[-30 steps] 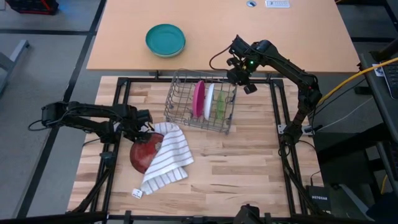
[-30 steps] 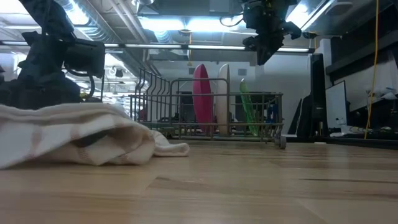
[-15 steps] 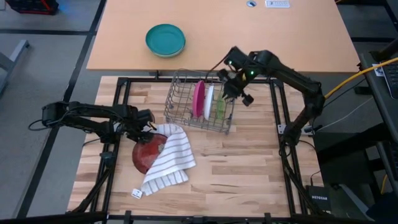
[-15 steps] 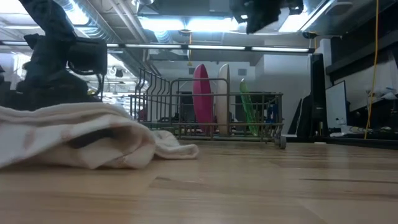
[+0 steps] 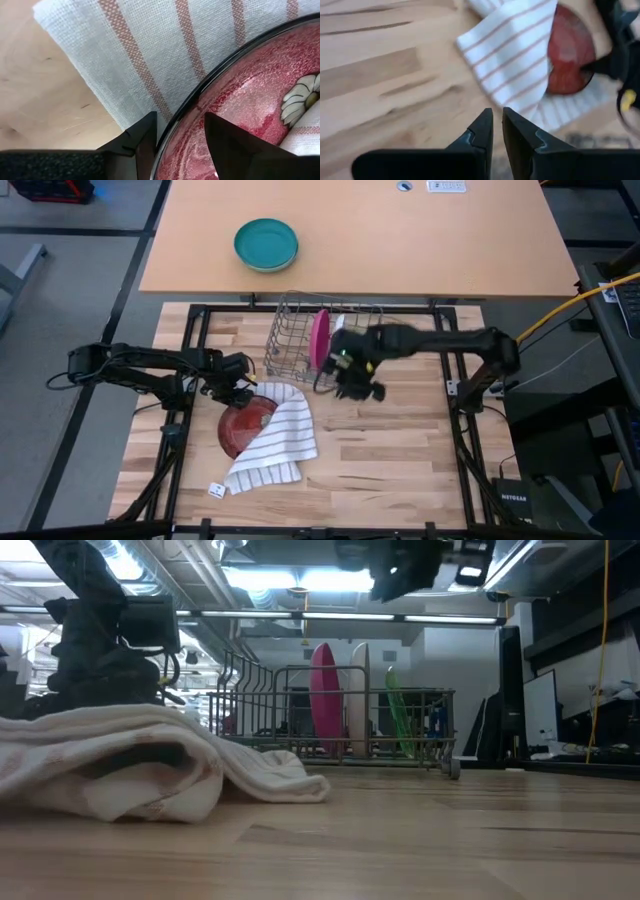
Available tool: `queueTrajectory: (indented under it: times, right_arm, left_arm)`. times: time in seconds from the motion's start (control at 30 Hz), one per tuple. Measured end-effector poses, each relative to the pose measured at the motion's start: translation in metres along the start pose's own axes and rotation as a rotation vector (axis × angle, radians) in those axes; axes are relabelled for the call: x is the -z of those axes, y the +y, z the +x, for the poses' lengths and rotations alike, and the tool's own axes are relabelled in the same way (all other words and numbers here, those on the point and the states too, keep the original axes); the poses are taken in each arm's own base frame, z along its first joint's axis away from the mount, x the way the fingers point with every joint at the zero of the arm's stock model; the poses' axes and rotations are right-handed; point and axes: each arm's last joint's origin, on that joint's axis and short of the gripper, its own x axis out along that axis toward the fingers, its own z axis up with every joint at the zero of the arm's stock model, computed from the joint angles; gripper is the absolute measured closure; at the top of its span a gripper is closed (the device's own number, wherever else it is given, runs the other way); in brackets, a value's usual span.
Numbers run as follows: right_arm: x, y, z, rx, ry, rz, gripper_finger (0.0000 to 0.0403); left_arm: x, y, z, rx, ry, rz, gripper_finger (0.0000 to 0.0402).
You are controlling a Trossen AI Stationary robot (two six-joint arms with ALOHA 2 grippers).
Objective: Sort dishes
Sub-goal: Put the red plate in the dish rack
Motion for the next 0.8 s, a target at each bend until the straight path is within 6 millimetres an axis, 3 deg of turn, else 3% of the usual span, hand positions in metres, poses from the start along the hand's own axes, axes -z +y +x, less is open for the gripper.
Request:
queueTrajectory:
  times: [0.17, 0.4, 0.6, 0.8]
  right_arm:
    - [-0.011, 0.008, 0.041, 0.106, -0.087, -0.088, 0.0356]
    - [-0.024, 0.021, 0.074, 0.221, -0.214, -0.065, 0.0356]
    - [-0.028, 0.036, 0.100, 0.218, -0.267, -0.016, 0.0356]
    - [-0.019, 0.044, 0.151, 0.164, -0.254, 0.044, 0.0356]
  left_arm:
    - [0.000, 0.000, 0.000, 0.000, 0.000, 0.030, 0.0247]
    - [-0.001, -0.002, 0.000, 0.018, -0.014, 0.031, 0.0247]
    - [-0.002, -0.002, 0.000, 0.019, -0.015, -0.036, 0.0247]
    - [-0.001, -0.003, 0.000, 0.019, -0.012, -0.137, 0.0247]
